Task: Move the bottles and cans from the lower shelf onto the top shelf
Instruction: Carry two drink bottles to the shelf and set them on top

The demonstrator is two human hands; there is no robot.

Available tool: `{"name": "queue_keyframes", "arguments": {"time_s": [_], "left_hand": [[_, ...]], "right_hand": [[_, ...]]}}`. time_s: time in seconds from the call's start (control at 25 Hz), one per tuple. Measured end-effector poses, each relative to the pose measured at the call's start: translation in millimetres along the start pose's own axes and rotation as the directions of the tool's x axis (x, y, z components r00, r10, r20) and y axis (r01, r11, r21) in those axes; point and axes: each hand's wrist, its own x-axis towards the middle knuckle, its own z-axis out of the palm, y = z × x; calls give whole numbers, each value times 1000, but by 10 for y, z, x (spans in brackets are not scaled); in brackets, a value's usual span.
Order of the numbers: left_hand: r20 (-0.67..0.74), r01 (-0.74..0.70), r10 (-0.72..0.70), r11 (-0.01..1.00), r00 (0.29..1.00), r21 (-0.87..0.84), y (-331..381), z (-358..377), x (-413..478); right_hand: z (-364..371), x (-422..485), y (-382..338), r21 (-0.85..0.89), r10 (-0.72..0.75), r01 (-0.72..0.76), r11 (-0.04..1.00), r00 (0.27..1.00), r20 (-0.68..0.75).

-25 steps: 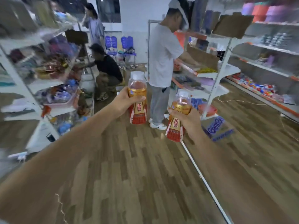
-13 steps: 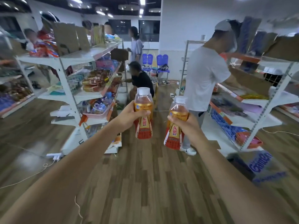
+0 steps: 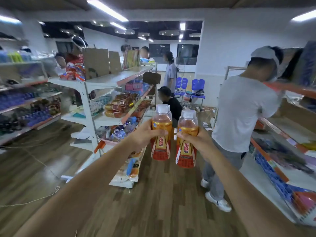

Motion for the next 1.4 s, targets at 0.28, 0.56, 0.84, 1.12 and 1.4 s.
{"name": "queue_keyframes", "arguments": {"time_s": [0.28,0.56,0.84,1.12,1.4], "left_hand": [[-66,-34,38,998,997,56,118,-247,867],[-67,-60,63,997,996,51,-186,-830,2043],[-77,-65,70,996,995,63,-429,-1612,3390],[-90,-48,55,996,994,72,-617,-2071,4525],[-111,-35,47,994,993,107,-947,-2272,6046]], "right_hand": [[-135,1098,31,35,-52,50,998,998,42],[49,2392,331,37,-123,122,992,992,28],[269,3781,496,66,-97,97,993,995,-1],[215,5053,778,34,-87,88,996,996,-23],[-119,6494,1182,35,-120,119,992,993,2]]}}
